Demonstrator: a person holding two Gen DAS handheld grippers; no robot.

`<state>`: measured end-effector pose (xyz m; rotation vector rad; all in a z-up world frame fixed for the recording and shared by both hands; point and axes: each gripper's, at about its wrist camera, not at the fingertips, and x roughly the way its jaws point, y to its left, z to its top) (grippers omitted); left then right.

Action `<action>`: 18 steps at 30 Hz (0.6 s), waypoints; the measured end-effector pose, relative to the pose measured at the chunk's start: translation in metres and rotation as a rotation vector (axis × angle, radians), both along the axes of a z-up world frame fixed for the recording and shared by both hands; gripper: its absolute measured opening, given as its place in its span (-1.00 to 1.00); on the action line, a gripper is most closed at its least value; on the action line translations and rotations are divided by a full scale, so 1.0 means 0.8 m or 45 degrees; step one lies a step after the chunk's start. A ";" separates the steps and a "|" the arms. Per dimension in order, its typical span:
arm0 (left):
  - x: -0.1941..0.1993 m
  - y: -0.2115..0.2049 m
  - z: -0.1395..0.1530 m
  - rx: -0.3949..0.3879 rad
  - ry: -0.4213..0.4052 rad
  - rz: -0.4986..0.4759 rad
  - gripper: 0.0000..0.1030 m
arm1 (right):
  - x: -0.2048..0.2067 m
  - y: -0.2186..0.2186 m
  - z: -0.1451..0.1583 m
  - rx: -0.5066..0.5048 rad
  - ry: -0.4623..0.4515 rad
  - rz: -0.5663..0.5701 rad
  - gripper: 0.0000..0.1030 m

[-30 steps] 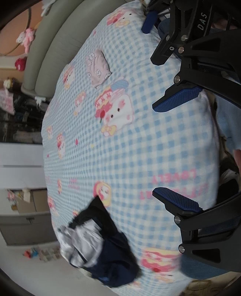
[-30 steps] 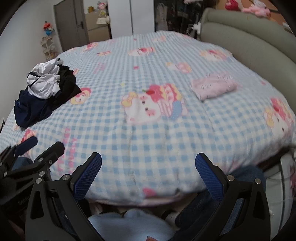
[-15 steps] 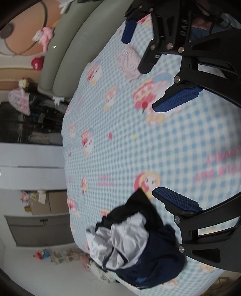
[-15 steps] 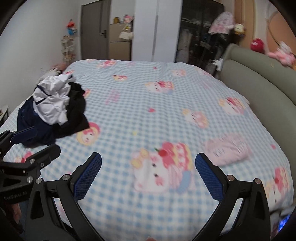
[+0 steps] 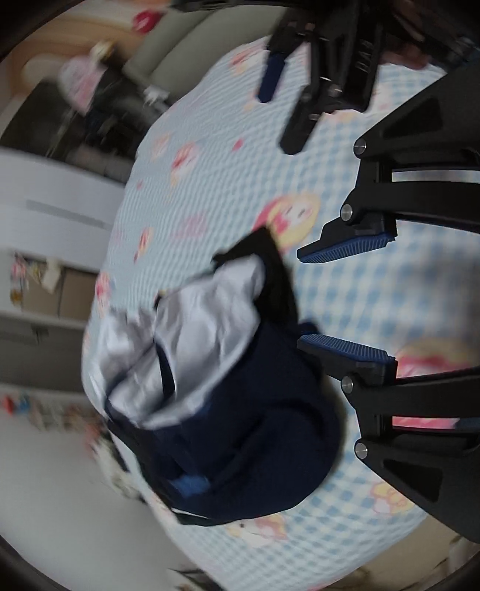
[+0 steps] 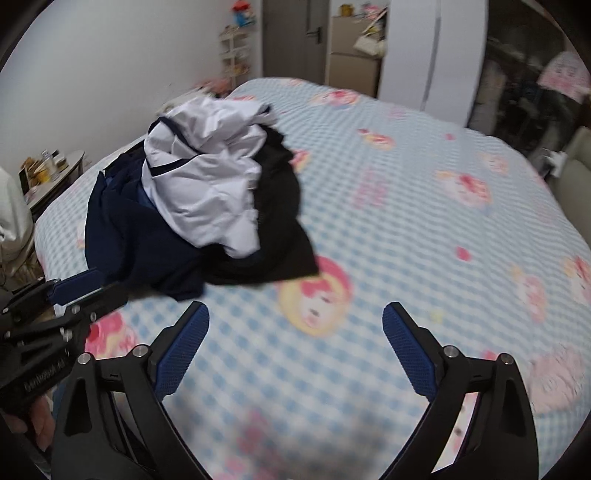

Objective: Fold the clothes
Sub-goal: 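Reach both grippers toward the pile of white and navy clothes, then grasp the white shirt's navy-trimmed edge with both grippers and lift it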

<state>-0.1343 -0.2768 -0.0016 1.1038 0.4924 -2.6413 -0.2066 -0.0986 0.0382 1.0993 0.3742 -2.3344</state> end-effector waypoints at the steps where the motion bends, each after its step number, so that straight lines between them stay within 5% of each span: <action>1: -0.010 -0.018 -0.004 0.024 0.006 0.028 -0.19 | -0.012 -0.016 -0.007 0.004 -0.015 0.008 0.82; 2: -0.022 -0.037 -0.007 0.051 0.018 0.054 -0.11 | -0.024 -0.031 -0.015 0.007 -0.028 0.015 0.82; 5: -0.059 -0.081 -0.016 0.110 0.063 0.117 0.62 | -0.049 -0.066 -0.038 0.020 -0.039 0.020 0.80; 11: -0.132 -0.122 -0.042 0.145 0.081 0.100 0.59 | -0.097 -0.112 -0.097 0.046 -0.132 0.013 0.79; 13: -0.150 -0.122 -0.052 0.131 0.048 0.076 0.06 | -0.118 -0.127 -0.115 0.045 -0.206 0.038 0.73; 15: -0.169 -0.121 -0.062 0.117 0.015 0.053 -0.69 | -0.136 -0.139 -0.133 0.026 -0.316 0.081 -0.55; 18: -0.165 -0.107 -0.065 0.114 0.053 0.003 -0.76 | -0.134 -0.134 -0.137 0.002 -0.305 0.091 -0.62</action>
